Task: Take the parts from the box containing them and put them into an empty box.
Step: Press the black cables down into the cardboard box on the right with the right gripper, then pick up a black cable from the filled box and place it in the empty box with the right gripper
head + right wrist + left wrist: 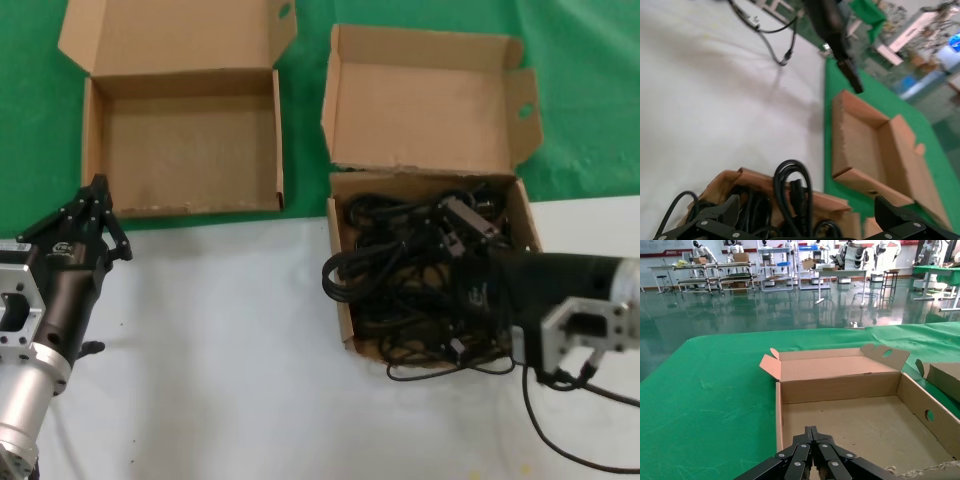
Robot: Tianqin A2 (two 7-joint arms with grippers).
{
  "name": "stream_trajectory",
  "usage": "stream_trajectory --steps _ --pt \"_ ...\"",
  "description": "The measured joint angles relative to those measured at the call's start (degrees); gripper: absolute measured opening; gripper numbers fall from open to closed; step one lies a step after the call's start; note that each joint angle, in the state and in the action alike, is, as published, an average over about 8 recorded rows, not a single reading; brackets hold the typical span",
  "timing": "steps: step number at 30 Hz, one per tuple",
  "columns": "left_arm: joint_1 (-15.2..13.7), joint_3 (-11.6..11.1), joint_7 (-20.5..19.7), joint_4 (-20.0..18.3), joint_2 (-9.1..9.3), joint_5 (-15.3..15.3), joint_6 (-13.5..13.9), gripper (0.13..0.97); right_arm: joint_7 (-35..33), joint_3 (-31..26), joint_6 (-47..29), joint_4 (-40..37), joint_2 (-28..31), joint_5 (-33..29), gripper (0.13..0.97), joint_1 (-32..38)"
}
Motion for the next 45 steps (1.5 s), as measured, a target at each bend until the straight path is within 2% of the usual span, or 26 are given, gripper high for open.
stream_trajectory --steps 9,15,19,27,28,36,37,45 --pt "0.00 0.00 0.00 0.00 0.00 0.00 0.00 0.145 0.65 -6.16 -2.78 -7.83 -4.80 -5.22 0.907 8.35" --pt "0.00 0.00 0.00 0.00 0.00 0.00 0.00 0.145 0.81 -8.04 -3.17 -10.91 -6.82 -6.59 0.832 10.83" --pt "0.00 0.00 0.00 0.00 0.00 0.00 0.00 0.145 1.11 -8.68 -3.05 -12.22 -7.63 -7.14 0.832 11.73" --pt "0.00 0.00 0.00 0.00 0.00 0.00 0.00 0.145 1.29 -9.38 -2.02 -14.36 -8.69 -8.30 0.667 12.86" --pt "0.00 0.00 0.00 0.00 0.00 0.00 0.00 0.145 1.28 -9.43 -1.83 -14.59 -8.81 -8.44 0.667 12.95" --pt "0.00 0.00 0.00 0.00 0.00 0.00 0.00 0.145 0.96 -9.51 -0.15 -16.12 -9.76 -9.09 0.453 13.63" --pt "0.00 0.00 0.00 0.00 0.00 0.00 0.00 0.145 0.92 -9.49 0.03 -16.22 -9.84 -9.11 0.453 13.69" --pt "0.00 0.00 0.00 0.00 0.00 0.00 0.00 0.145 2.22 -9.06 0.46 -14.74 -9.11 -9.16 0.288 13.54"
